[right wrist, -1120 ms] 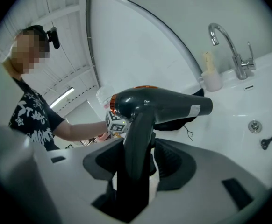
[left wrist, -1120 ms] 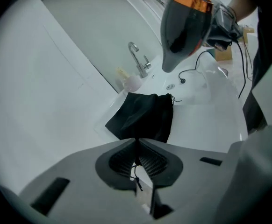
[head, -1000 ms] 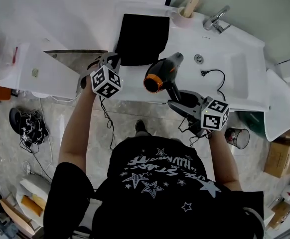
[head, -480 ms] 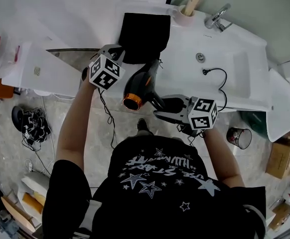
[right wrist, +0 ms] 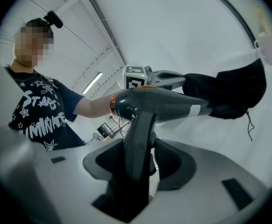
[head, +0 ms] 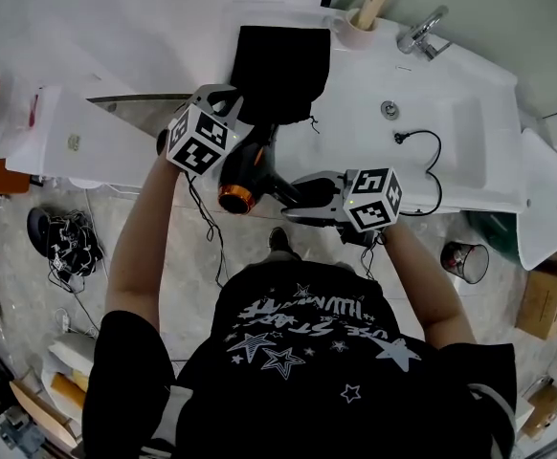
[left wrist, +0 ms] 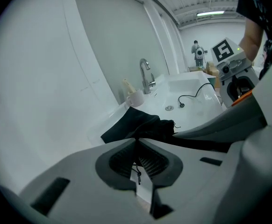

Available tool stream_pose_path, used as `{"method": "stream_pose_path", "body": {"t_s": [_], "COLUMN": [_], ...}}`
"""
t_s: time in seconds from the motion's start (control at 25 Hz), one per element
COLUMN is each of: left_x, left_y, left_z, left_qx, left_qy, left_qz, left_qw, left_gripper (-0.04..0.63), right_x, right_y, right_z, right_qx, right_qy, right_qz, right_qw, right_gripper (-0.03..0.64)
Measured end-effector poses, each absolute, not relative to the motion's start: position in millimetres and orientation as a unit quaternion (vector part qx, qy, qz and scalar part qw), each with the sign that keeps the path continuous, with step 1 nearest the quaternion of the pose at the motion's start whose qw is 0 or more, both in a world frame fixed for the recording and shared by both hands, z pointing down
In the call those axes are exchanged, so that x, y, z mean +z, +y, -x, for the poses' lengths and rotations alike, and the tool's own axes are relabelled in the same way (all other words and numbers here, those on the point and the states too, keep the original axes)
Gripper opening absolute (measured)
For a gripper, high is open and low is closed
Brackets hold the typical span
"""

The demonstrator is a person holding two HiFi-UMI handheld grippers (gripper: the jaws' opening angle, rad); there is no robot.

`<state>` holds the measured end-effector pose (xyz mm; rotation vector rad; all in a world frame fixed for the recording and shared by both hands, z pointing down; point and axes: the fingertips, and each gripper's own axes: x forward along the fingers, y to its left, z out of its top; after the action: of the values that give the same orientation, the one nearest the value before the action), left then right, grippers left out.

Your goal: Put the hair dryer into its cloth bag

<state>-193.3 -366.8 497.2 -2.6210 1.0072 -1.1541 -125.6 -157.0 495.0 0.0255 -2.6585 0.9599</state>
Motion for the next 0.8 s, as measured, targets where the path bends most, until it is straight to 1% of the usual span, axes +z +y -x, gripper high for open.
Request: {"method": "stream_pose_path", "body": {"t_s": [0.28, 0.56, 0.8], "left_x": [493, 492, 489], "left_y": [-367, -367, -365], "left_z": [194, 197, 194], "left_qx": [-0.367, -0.37, -0.381], "left_qy": [0.313, 0.309, 0.319], "left_qz": [0.875, 0.875, 0.867], "left_qw": [0.041, 0.03, 0.021], "left_gripper": [0.028, 0.028, 0.028], "right_x": [502, 514, 530], "right_y": [-193, -228, -257], "right_z": [123, 107, 98], "right_qx": [0.326, 0.274, 0.256], "right_qy": [-0.927, -0.929, -0.926], "right_qz": [-0.017, -0.041, -0.066], "right_qw": [0.186, 0.244, 0.269], "right_gripper": [0.207, 0.207, 0.207]}}
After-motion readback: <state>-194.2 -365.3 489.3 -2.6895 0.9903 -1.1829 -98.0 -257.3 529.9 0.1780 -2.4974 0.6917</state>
